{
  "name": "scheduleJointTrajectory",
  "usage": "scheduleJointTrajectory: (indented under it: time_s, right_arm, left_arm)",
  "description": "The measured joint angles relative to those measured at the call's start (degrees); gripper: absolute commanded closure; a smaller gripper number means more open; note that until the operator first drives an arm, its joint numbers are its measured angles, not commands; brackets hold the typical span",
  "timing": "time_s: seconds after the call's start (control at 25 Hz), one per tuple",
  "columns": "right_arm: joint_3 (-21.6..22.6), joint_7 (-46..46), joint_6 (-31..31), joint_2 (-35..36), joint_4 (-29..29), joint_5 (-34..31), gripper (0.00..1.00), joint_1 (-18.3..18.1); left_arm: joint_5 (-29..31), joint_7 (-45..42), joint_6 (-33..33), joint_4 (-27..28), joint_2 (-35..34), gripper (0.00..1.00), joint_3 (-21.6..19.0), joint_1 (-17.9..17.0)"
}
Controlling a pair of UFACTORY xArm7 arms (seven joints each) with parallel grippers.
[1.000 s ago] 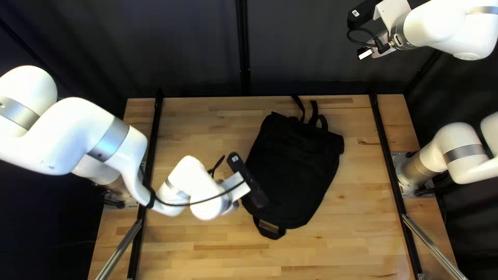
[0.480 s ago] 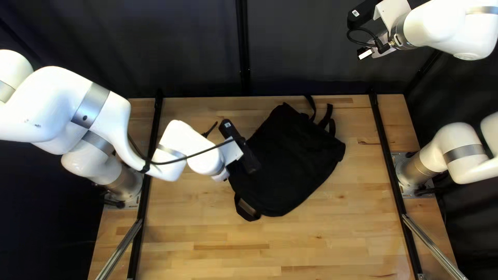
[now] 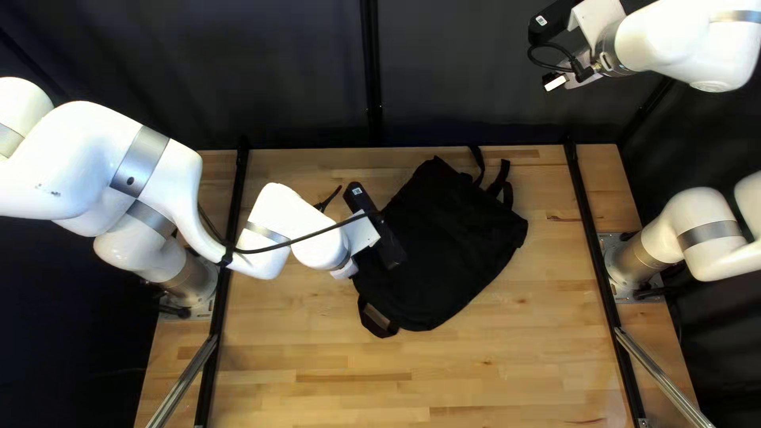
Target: Remove a lunch box from a kids backpack
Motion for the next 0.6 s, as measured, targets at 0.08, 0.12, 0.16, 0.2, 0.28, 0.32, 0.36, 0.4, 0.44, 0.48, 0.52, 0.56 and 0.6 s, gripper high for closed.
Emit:
scheduleJointTrajectory:
  time_s: [0.08, 0.12, 0.16, 0.2, 0.28, 0.32, 0.36, 0.4, 0.44, 0.48, 0.52, 0.56, 0.6]
  right_arm:
    - [-0.55, 4.12, -3.42, 1.31, -2.24, 0.77, 0.0, 0.36]
    - [-0.58, 6.35, -5.04, 1.91, -3.49, 1.03, 0.0, 0.54]
    - [-0.54, 8.65, -6.71, 2.66, -4.66, 1.23, 0.0, 0.73]
    - [-0.48, 10.99, -8.47, 3.55, -5.75, 1.36, 0.0, 0.92]
    - [-0.35, 15.86, -12.25, 5.43, -7.89, 1.38, 0.0, 1.23]
    - [-0.3, 18.34, -14.24, 6.53, -8.88, 1.32, 0.0, 1.34]
    - [-0.28, 20.79, -16.2, 7.97, -9.63, 1.21, 0.0, 1.47]
    - [-0.27, 23.26, -18.29, 9.84, -10.08, 1.1, 0.0, 1.61]
    - [-0.26, 25.75, -20.25, 12.06, -10.23, 1.03, 0.0, 1.76]
    - [-0.31, 28.12, -21.99, 14.45, -10.03, 1.06, 0.0, 1.92]
    - [-0.35, 30.22, -23.42, 16.94, -9.46, 1.28, 0.0, 2.12]
    - [-0.34, 32.12, -24.59, 19.41, -8.63, 1.71, 0.0, 2.4]
    - [-0.26, 33.71, -25.54, 21.71, -7.63, 2.3, 0.0, 2.76]
  left_arm:
    - [0.34, -0.5, -0.11, -0.26, -0.07, 1.0, -0.32, -0.15]
    - [0.52, -0.91, -0.07, -0.54, -0.3, 1.0, -0.56, -0.26]
    - [0.71, -1.42, 0.0, -0.9, -0.61, 1.0, -0.86, -0.39]
    - [0.89, -1.94, 0.07, -1.26, -0.89, 1.0, -1.18, -0.55]
    - [1.13, -2.9, 0.15, -1.82, -1.22, 1.0, -1.77, -0.86]
    - [1.2, -3.25, 0.13, -1.95, -1.21, 1.0, -1.98, -1.0]
    - [1.23, -3.48, 0.05, -1.96, -1.05, 1.0, -2.13, -1.11]
    - [1.23, -3.61, -0.06, -1.87, -0.78, 1.0, -2.22, -1.19]
    - [1.22, -3.66, -0.17, -1.72, -0.51, 1.0, -2.28, -1.26]
    - [1.2, -3.67, -0.22, -1.53, -0.26, 1.0, -2.31, -1.31]
    - [1.16, -3.67, -0.24, -1.29, 0.02, 1.0, -2.34, -1.36]
    - [1.14, -3.67, -0.25, -1.08, 0.27, 1.0, -2.37, -1.41]
    - [1.13, -3.68, -0.25, -0.91, 0.48, 1.0, -2.41, -1.45]
